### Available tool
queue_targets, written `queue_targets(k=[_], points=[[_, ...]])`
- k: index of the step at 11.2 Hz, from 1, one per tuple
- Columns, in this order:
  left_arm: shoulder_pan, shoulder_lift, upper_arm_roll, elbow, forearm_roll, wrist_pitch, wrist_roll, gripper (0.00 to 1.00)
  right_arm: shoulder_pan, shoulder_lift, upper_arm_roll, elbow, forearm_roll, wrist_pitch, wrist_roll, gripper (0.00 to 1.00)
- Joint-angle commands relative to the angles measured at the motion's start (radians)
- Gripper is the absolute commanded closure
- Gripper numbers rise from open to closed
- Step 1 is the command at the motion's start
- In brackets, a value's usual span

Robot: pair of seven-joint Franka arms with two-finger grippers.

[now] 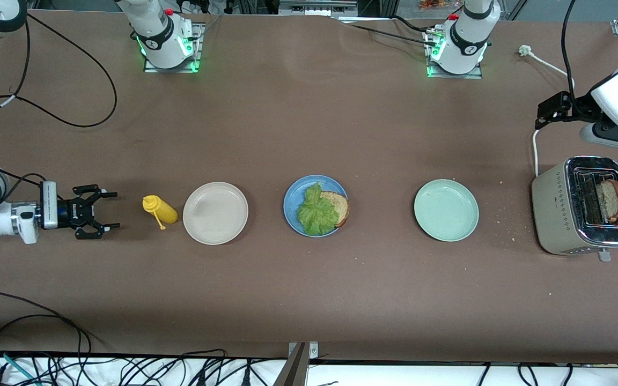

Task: Make sandwich in blue plate with both arms
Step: 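Open the right gripper and draw it back from the bottle, then retract the right gripper while the left gripper grasps the toaster bread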

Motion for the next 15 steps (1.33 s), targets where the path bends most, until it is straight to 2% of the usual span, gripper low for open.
queue_targets(k=[1, 2, 3, 4, 6, 10, 15], points=[[0.005, 0.002, -0.003, 0.017, 0.022, -0.033, -0.008, 0.00, 0.094, -0.129, -0.087, -0.017, -0.023, -0.033, 0.170, 0.00], [0.019, 0.012, 0.003, 0.018, 0.028, -0.032, 0.005, 0.00, 0.142, -0.148, -0.130, -0.010, -0.014, -0.069, 0.214, 0.00], [0.075, 0.035, 0.003, 0.023, 0.020, -0.032, 0.008, 0.00, 0.180, -0.197, -0.168, -0.010, -0.008, -0.068, 0.261, 0.00], [0.121, 0.066, 0.003, 0.024, 0.014, -0.030, 0.009, 0.00, 0.210, -0.228, -0.186, -0.010, -0.006, -0.070, 0.322, 0.00], [0.183, 0.118, 0.003, 0.059, 0.020, -0.029, 0.010, 0.00, 0.234, -0.290, -0.196, -0.016, -0.008, -0.070, 0.450, 0.00], [0.229, 0.218, 0.005, 0.130, 0.028, -0.021, 0.096, 0.00, 0.300, -0.404, -0.235, -0.022, -0.023, -0.073, 0.747, 0.00], [0.301, 0.340, 0.005, 0.145, 0.131, 0.129, 0.221, 0.00, 0.529, -0.584, -0.406, -0.034, -0.042, -0.073, 1.221, 0.00]])
